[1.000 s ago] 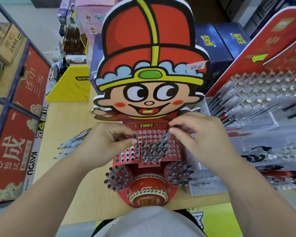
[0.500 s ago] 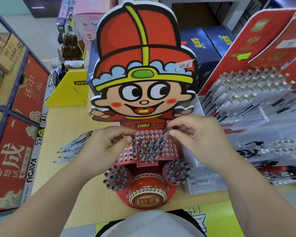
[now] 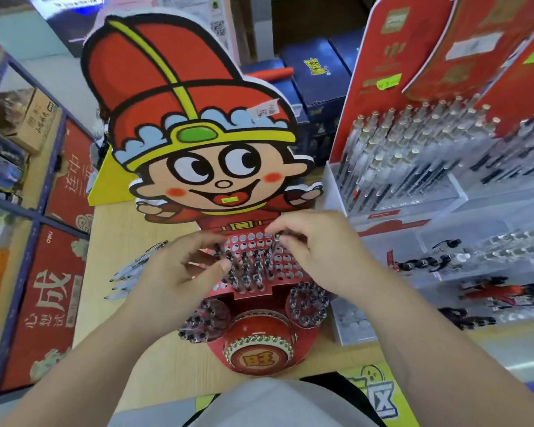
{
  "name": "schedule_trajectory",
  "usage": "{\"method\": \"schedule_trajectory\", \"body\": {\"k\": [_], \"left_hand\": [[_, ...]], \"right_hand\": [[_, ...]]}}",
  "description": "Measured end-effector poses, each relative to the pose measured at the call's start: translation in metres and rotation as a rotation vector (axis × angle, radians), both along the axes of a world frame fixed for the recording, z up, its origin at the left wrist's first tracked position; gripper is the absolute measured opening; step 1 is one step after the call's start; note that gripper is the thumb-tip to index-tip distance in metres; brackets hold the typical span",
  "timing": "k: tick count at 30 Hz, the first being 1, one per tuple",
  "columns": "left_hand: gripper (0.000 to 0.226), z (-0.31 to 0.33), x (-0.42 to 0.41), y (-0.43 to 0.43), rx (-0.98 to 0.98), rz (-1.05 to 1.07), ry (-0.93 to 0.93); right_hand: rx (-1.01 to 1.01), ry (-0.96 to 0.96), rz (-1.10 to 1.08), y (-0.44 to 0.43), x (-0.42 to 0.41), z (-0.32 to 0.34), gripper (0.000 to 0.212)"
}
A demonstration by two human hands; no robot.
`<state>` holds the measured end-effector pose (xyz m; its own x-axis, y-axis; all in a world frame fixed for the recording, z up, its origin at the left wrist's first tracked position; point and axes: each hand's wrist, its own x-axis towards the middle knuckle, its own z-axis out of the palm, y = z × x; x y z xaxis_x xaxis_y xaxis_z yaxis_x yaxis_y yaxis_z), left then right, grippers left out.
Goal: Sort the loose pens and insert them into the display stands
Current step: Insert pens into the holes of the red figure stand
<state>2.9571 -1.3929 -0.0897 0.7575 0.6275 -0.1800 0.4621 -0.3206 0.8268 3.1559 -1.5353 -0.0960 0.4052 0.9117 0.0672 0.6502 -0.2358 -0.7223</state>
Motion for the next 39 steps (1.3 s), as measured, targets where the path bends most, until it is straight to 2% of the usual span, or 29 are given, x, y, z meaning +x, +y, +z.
{"method": "schedule_trajectory", "body": {"k": [9, 29, 36, 39], "left_hand": [[0.029, -0.002, 0.002, -0.013, 0.014, 0.081, -0.004], [0.030, -0.009, 0.006, -0.038, 0.001, 0.285, -0.010], [0.029, -0.005, -0.006, -0.039, -0.004, 0.320, -0.010], [0.033, -0.006, -0.027, -0.029, 0.018, 0.297, 0.007]], "right_hand": [[-0.034, 0.196, 0.098, 0.006, 0.004, -0.008, 0.020], [0.079, 0.178, 0.067, 0.006, -0.005, -0.026, 0.021], [0.041, 0.185, 0.024, 0.002, -0.009, -0.023, 0.039], [0.076, 0.169, -0.062, 0.000, -0.011, -0.014, 0.040]]}}
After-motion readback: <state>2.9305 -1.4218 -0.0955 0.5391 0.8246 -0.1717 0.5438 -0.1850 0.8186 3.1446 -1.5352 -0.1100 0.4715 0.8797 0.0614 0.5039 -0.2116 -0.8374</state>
